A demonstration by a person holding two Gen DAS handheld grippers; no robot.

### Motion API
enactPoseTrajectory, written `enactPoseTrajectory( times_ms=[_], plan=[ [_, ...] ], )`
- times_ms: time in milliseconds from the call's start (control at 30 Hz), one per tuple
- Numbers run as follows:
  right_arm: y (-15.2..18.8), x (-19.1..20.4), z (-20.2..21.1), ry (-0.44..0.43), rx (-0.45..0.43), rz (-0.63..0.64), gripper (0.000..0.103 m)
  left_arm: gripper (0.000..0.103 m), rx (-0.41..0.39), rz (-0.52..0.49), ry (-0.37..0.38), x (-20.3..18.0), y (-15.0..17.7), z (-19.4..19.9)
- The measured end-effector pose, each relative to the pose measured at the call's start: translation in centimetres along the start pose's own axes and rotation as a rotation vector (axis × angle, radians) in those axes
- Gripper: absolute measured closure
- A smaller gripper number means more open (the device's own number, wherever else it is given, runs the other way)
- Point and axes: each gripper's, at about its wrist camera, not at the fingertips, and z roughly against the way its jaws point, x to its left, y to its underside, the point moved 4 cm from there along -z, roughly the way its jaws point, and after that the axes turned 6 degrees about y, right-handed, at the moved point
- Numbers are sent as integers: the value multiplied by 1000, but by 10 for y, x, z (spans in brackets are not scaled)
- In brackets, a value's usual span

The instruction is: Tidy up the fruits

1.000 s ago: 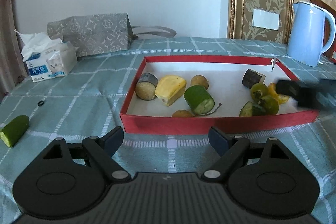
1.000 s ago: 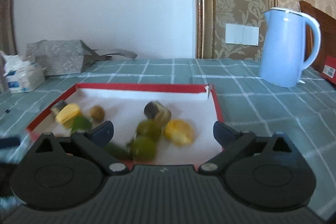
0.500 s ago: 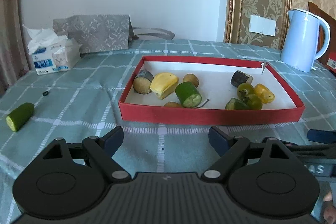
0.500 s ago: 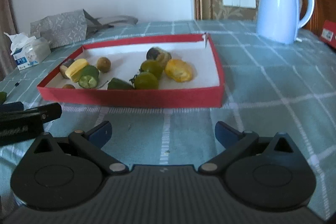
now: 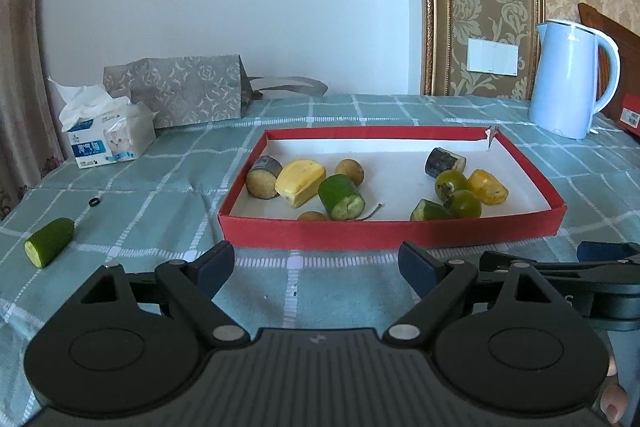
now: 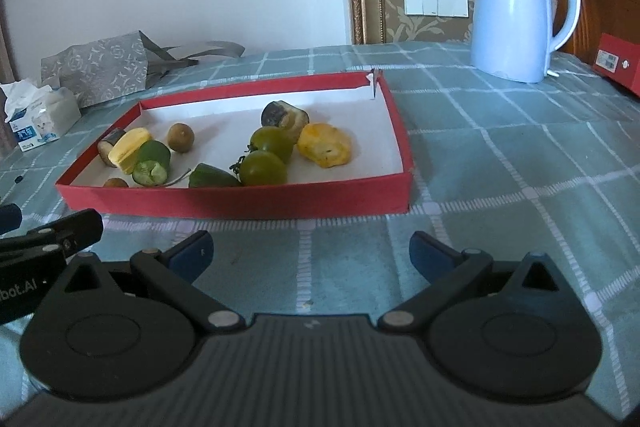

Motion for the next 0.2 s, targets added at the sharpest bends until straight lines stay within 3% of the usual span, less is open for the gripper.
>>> enactPoseTrajectory(
  times_ms=[200],
  plan=[
    [1, 2, -1, 18, -3, 7, 0, 14, -14, -10, -24, 0, 1, 0]
  ],
)
